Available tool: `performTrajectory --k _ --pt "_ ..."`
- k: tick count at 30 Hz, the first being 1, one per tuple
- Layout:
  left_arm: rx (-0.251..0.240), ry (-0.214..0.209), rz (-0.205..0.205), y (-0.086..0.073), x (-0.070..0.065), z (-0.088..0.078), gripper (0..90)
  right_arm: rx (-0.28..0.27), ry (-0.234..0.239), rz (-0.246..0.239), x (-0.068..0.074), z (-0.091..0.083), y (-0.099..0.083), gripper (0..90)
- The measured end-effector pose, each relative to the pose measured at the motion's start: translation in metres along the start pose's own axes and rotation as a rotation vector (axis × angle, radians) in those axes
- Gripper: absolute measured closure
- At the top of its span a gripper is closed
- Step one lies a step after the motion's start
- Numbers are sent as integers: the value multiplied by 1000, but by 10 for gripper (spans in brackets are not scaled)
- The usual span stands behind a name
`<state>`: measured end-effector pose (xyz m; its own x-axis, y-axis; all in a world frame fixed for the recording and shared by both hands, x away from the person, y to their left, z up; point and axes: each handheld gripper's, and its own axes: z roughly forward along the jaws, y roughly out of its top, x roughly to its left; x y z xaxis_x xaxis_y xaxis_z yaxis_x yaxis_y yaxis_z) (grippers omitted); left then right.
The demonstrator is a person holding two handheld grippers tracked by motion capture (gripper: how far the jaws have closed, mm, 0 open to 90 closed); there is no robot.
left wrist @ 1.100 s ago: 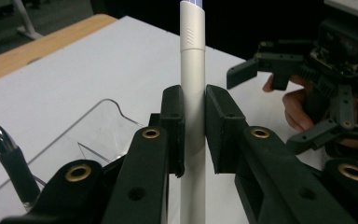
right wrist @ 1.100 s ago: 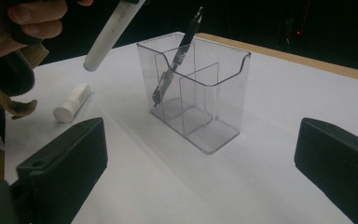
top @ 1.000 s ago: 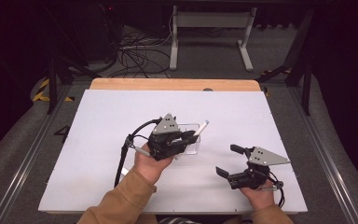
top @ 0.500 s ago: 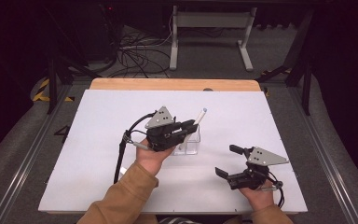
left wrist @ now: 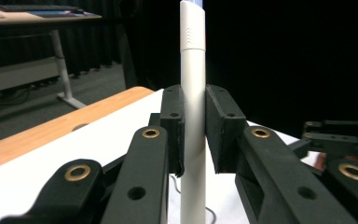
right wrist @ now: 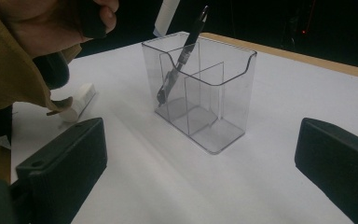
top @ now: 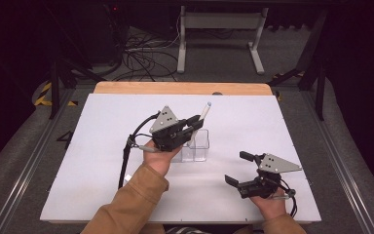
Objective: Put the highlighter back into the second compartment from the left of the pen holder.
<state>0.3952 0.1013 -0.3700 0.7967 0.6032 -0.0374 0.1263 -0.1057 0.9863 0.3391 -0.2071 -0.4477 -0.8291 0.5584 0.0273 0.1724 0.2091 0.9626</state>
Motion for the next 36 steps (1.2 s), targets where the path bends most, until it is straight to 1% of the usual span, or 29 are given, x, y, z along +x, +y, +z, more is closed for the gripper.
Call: performTrajectory --k 2,3,4,7,9,12,15,21,22,23,25,28,36 --pt "-2 4 -10 -1 3 2 785 0 1 -1 0 0 0 25" --pt "-2 11 -7 -1 5 2 785 0 2 -1 0 0 0 25" --pt "3 13 -16 -2 6 3 785 -1 3 -2 0 0 0 25" --pt "7 33 -12 -4 9 7 784 -4 3 1 0 0 0 25" --pt "12 53 6 -5 11 10 784 -2 3 2 0 0 0 25" --pt "18 66 6 -7 11 13 784 0 5 -1 0 0 0 25" --pt "21 68 6 -8 12 14 783 -2 4 2 0 0 0 25" --pt "28 52 -14 -10 12 17 782 -2 5 0 0 0 0 25" --pt "32 55 2 -10 13 17 782 -3 5 0 0 0 0 25" --pt "41 56 -5 -11 13 18 782 -3 5 -1 0 0 0 25" --pt "54 65 2 -12 14 18 782 -6 6 1 0 0 0 24" --pt "68 63 -10 -14 16 20 781 -5 7 -1 0 0 0 25" --pt "105 60 -22 -19 18 23 779 -7 8 -1 1 0 0 25"
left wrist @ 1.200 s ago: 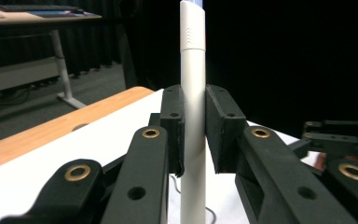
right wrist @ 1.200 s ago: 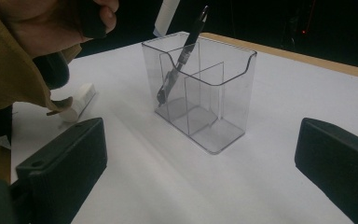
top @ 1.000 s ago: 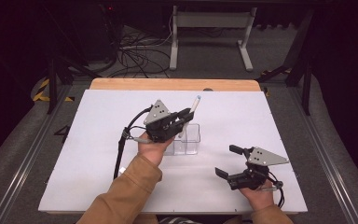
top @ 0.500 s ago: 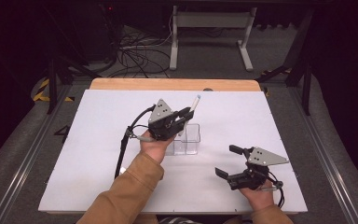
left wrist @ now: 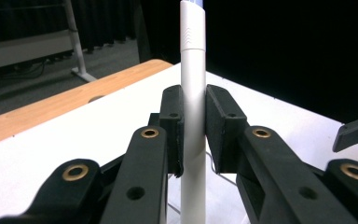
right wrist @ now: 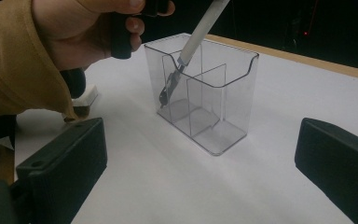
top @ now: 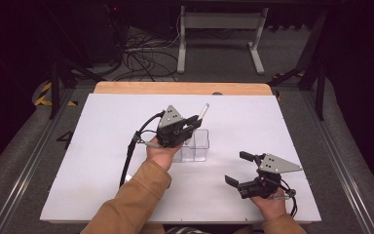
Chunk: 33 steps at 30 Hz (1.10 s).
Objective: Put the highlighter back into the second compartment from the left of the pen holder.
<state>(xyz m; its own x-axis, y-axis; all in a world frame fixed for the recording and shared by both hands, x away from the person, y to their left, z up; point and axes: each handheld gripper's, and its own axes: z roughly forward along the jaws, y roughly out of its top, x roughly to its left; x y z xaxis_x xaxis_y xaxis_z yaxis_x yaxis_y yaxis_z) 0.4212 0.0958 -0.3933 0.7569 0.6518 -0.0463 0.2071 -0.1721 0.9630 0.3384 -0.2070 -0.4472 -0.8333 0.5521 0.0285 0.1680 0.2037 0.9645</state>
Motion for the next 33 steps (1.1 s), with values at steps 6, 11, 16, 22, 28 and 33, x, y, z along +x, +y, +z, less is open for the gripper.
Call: performTrajectory --k 6,11,16,22,28,33 --pt "26 7 4 -2 1 -2 767 -3 2 -3 0 0 0 25" --pt "53 0 -23 0 2 -9 499 -4 1 -3 0 -1 0 25" --pt "49 11 -15 4 3 -24 317 -5 -1 -4 0 0 1 25" --pt "16 -10 -9 9 3 -45 227 -10 -5 -5 0 0 2 20" --pt "5 -22 15 13 6 -62 191 -14 -17 -8 1 1 3 9" --pt "12 -31 38 15 4 -72 155 -30 -15 -17 2 1 6 0"
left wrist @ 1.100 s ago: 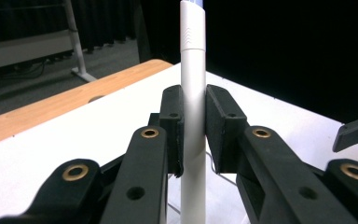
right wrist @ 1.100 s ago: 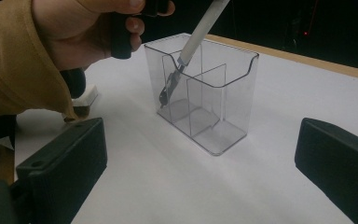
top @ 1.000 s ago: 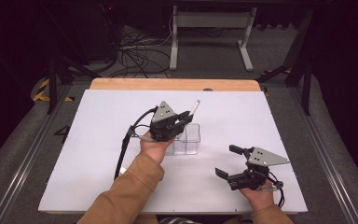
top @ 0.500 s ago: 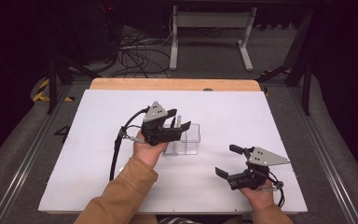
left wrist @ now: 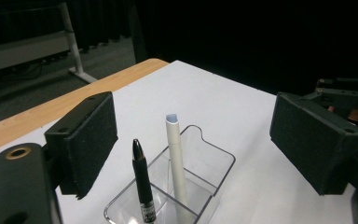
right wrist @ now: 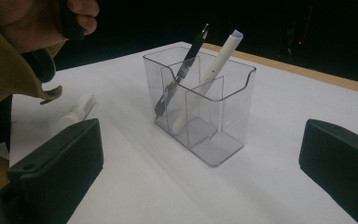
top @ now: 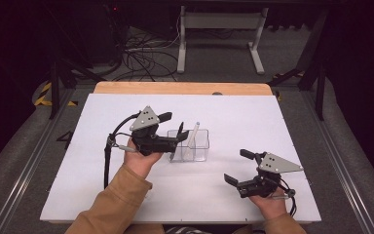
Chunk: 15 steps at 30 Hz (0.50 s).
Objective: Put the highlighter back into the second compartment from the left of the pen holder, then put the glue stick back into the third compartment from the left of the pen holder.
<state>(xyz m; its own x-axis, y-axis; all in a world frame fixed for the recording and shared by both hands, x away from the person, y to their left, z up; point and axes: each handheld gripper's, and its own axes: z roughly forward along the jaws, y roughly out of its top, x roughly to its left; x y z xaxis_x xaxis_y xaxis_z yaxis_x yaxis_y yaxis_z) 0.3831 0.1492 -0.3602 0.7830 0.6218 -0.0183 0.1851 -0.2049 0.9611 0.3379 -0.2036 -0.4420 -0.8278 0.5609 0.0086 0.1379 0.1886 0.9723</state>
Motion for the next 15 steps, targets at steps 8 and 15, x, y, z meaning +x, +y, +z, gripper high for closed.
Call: performTrajectory --k 8,15 --pt "7 -29 3 3 -1 -14 122 28 -3 16 2 4 4 0" --pt "12 -26 16 3 3 -34 81 33 -38 88 3 11 8 0"
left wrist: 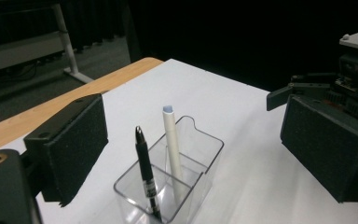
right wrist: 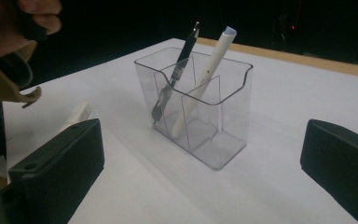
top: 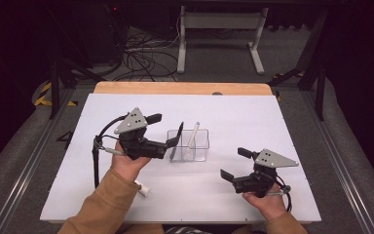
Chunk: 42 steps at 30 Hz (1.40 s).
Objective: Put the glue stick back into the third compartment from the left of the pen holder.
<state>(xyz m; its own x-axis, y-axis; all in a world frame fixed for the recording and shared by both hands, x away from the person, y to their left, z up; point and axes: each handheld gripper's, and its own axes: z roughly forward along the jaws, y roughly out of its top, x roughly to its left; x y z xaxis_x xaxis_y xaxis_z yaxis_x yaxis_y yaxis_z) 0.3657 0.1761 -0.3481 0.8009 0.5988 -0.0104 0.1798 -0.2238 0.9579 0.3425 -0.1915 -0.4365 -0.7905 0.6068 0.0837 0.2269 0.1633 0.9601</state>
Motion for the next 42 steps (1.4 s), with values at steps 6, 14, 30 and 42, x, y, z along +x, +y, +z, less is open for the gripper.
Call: performTrajectory --k 6,14,30,42 --pt "-4 7 -6 -3 5 -20 64 57 -35 -47 8 6 2 0" --pt "14 8 1 -8 8 -34 45 43 -55 -64 12 5 4 63" --pt "232 -77 141 -24 13 -55 36 64 -21 -71 13 4 5 149" --pt "409 -140 209 -38 20 -57 79 62 -28 -121 16 2 6 217"
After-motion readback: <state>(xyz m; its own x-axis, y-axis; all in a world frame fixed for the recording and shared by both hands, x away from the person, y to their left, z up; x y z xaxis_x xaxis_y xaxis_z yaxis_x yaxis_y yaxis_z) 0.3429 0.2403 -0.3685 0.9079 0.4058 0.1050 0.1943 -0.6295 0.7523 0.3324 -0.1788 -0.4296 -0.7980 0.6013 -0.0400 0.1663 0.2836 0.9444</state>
